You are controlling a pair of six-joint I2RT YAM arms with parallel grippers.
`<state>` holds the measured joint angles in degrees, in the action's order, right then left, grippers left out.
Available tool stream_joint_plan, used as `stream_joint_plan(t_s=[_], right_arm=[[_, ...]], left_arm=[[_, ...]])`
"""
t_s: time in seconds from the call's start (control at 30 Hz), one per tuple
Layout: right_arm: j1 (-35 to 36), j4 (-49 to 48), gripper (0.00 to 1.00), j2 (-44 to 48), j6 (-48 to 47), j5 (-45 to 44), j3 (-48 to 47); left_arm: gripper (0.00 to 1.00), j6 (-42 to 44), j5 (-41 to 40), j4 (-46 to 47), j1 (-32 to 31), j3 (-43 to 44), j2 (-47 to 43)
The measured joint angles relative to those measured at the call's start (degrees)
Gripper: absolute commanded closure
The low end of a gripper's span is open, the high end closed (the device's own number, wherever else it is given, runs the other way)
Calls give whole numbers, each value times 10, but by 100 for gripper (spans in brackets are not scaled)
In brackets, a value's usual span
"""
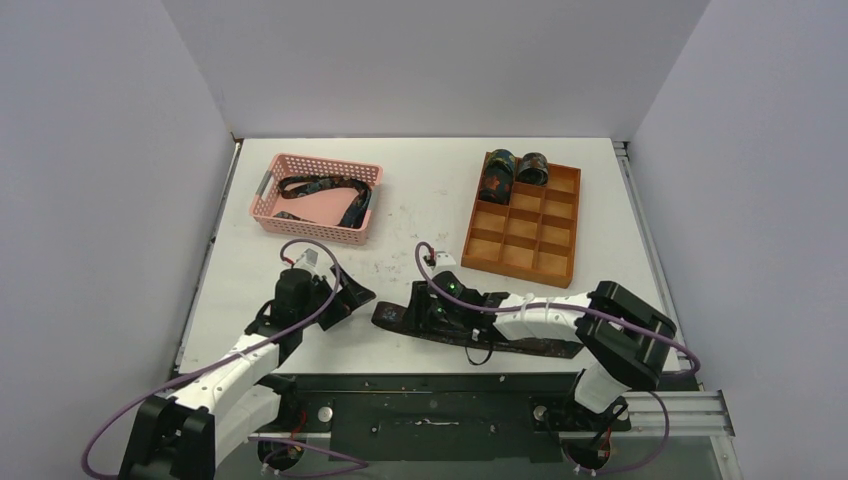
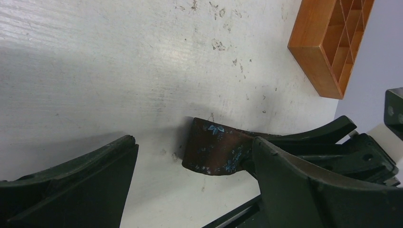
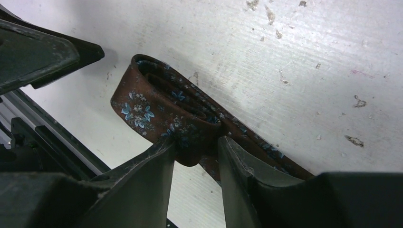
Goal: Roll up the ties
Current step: Roll the tie at the center of the board.
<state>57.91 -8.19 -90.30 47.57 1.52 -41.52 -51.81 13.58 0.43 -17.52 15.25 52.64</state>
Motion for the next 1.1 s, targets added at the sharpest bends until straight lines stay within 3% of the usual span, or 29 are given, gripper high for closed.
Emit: stream_joint_plan(t_s=[0.43,0.8,1.1], right_arm=[[-25,-112,69,-24,15,63,61],[-51,-304,79,-74,60,133,122],[-70,-475,81,-144,103,186,158]], left_arm=[[12,-18,46,68,0,-7,64],[19,-31,70,107,0,-17,96],[23,-35,81,132,0,-25,110]])
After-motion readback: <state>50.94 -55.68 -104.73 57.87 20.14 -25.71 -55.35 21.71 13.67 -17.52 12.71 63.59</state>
